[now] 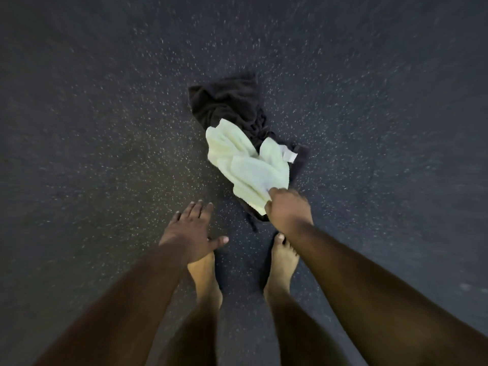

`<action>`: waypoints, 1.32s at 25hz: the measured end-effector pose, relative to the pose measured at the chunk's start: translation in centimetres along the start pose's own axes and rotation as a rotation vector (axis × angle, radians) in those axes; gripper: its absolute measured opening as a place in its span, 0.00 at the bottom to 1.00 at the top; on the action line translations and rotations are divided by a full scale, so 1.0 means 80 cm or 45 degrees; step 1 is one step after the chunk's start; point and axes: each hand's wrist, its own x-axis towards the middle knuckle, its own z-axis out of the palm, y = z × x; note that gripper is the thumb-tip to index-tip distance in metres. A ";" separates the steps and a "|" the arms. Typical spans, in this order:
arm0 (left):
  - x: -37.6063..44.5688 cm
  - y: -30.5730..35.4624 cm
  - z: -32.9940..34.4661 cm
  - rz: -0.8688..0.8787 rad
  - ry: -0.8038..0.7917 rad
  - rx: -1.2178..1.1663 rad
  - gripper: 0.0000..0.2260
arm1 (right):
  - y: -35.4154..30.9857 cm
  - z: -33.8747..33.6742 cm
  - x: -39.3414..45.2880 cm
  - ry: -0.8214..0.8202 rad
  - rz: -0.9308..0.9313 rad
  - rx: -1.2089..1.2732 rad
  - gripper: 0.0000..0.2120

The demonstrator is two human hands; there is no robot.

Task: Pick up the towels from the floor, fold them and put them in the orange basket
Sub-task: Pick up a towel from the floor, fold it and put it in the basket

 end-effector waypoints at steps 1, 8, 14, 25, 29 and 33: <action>-0.028 0.009 -0.020 0.011 0.017 -0.022 0.45 | 0.000 -0.027 -0.030 0.003 0.016 0.067 0.15; -0.309 0.081 -0.158 0.102 0.063 0.100 0.46 | -0.013 -0.212 -0.306 0.067 0.192 0.372 0.12; -0.481 0.129 -0.217 0.299 0.156 0.319 0.46 | -0.027 -0.295 -0.521 0.290 0.419 0.623 0.09; -0.656 0.288 -0.223 0.964 0.286 1.112 0.47 | -0.042 -0.253 -0.859 0.748 1.079 0.975 0.13; -0.717 0.366 -0.141 1.160 0.272 1.322 0.47 | -0.034 -0.181 -0.978 0.852 1.307 1.155 0.13; -0.793 0.454 -0.002 1.376 0.234 1.476 0.47 | -0.026 -0.061 -1.113 0.990 1.552 1.474 0.09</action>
